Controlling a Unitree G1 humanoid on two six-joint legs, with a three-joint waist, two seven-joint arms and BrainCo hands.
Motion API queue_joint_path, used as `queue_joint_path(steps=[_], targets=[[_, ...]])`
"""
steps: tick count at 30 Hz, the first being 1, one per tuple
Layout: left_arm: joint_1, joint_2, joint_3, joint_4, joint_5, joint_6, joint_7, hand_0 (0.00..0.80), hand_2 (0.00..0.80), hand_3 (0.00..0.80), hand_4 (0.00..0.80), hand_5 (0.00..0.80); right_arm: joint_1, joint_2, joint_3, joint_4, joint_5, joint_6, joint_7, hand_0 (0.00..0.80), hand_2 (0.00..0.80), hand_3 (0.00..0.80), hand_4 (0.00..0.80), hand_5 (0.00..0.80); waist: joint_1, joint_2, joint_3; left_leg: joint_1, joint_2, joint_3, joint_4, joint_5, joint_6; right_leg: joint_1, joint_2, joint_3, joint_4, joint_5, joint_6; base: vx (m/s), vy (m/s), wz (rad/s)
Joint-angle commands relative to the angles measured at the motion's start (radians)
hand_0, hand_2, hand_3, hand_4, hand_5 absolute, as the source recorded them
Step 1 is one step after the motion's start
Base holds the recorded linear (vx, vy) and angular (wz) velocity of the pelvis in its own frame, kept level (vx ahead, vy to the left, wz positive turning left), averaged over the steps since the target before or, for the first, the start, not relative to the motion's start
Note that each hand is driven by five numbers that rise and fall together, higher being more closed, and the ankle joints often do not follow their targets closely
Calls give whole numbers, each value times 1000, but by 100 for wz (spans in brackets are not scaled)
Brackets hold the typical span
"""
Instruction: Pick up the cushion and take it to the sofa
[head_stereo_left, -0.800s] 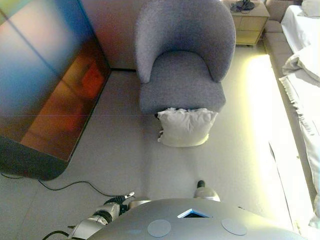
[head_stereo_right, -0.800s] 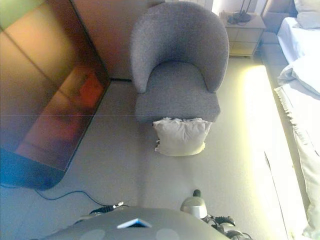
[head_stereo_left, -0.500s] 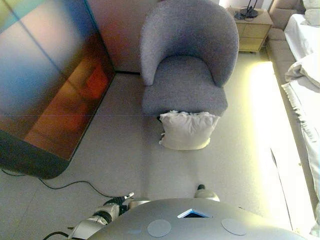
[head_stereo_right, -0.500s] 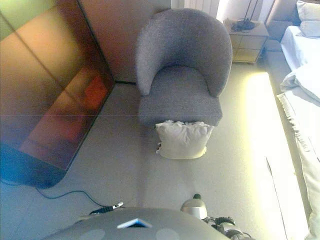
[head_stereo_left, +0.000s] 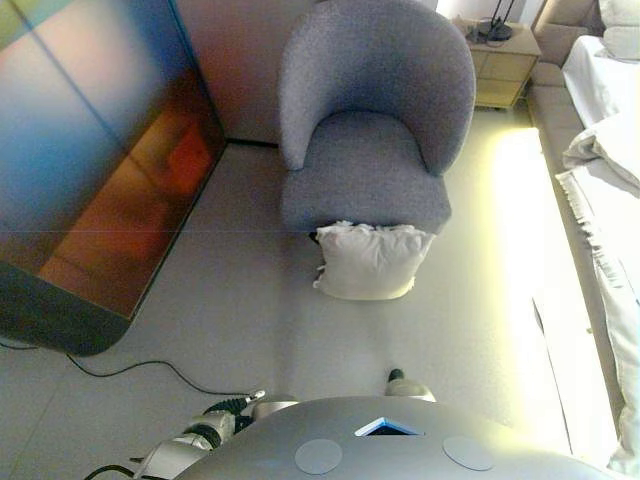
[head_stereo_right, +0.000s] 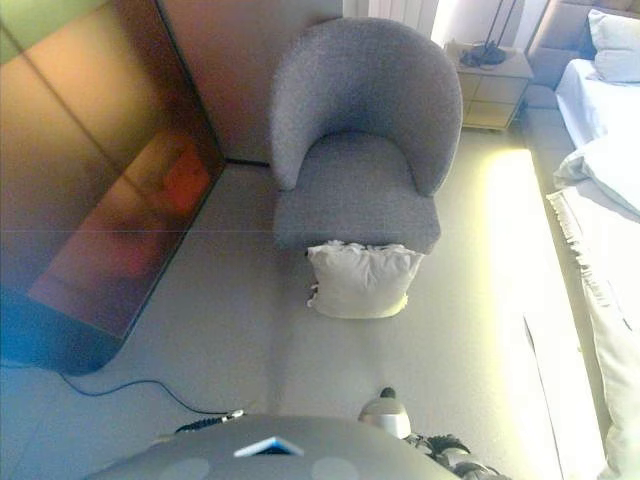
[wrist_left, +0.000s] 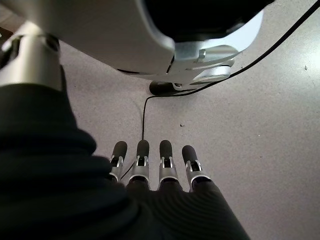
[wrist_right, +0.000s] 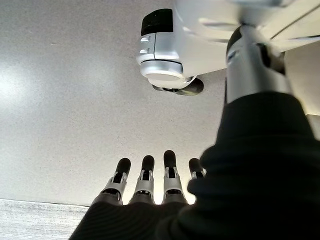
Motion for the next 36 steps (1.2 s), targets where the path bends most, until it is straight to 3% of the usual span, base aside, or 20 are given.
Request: queue_joint_path(steps=[1, 11, 15, 18, 20, 23, 25, 29, 33, 36], targets=[[-46, -11, 31, 33, 42, -19, 1, 0, 0, 0, 0, 0, -93, 30, -12, 54, -15, -11, 10, 0, 0, 0, 0, 0, 12, -35, 70, -43, -152, 43, 5, -62, 120, 68, 114, -62, 21, -149, -69, 6, -73, 0], [-54, -5, 47, 29, 41, -13, 9, 0, 0, 0, 0, 0, -102, 24, -12, 49, -19, 9, 14, 0, 0, 0, 0, 0, 13, -44, 76, -30, -127, 47, 38, -64, 108, 79, 135, -54, 34, -164, -89, 18, -90, 0], [-56, -7, 73, 26, 50, -33, 15, 0, 0, 0, 0, 0, -122, 16, -4, 39, -32, 33, 27, 0, 0, 0, 0, 0, 24, -83, 105, -121, -92, 65, 296, -111, 101, 53, 111, -59, 94, -169, -119, -35, -159, -2], [-59, -7, 87, 28, 36, -49, 1, 0, 0, 0, 0, 0, -142, -9, 5, 26, -25, 48, 36, 0, 0, 0, 0, 0, 43, -112, 157, -278, -52, 45, 592, -67, 113, 39, 100, -38, 141, -172, -158, -38, -184, -27], [-56, -8, 97, 24, 19, -44, -3, 0, 0, 0, 0, 0, -152, -19, 3, 27, -28, 52, 41, 0, 0, 0, 0, 0, 54, -108, 173, -329, -52, 27, 645, -55, 119, 47, 108, -18, 151, -180, -165, 28, -55, 4], [-44, -10, 105, 29, 20, -59, -11, 0, 0, 0, 0, 0, -165, -28, -5, 32, -61, 46, 57, 0, 0, 0, 0, 0, 89, -74, 182, -362, -100, -1, 501, -16, 113, 90, 139, 19, 145, -218, -152, 167, 46, 3], [-40, -7, 98, 26, 18, -58, -18, 0, 0, 0, 0, 0, -164, -31, -8, 39, -79, 35, 59, 0, 0, 0, 0, 0, 105, -46, 177, -368, -102, 13, 359, 35, 95, 134, 164, 38, 133, -250, -146, 283, 71, -32], [-28, -7, 90, 30, 2, -54, -37, 0, 0, 0, 0, 0, -152, -31, -10, 54, -97, 19, 50, 0, 0, 0, 0, 0, 139, -9, 147, -394, -84, 53, 147, 140, 71, 248, 186, 79, 111, -318, -136, 359, 79, 14], [-12, -5, 99, 36, -22, -45, -37, 0, 0, 0, 0, 0, -148, -29, 3, 72, -120, 34, 53, 0, 0, 0, 0, 0, 173, 6, 114, -398, -52, 14, 35, 210, 43, 335, 178, 133, 101, -395, -132, 450, 97, -31], [-3, -5, 114, 48, -19, -41, -40, 0, 0, 0, 0, 0, -152, -29, 3, 81, -105, 49, 44, 0, 0, 0, 0, 0, 189, 16, 104, -410, -17, -16, 44, 234, 32, 368, 167, 159, 118, -452, -130, 426, 135, -25]])
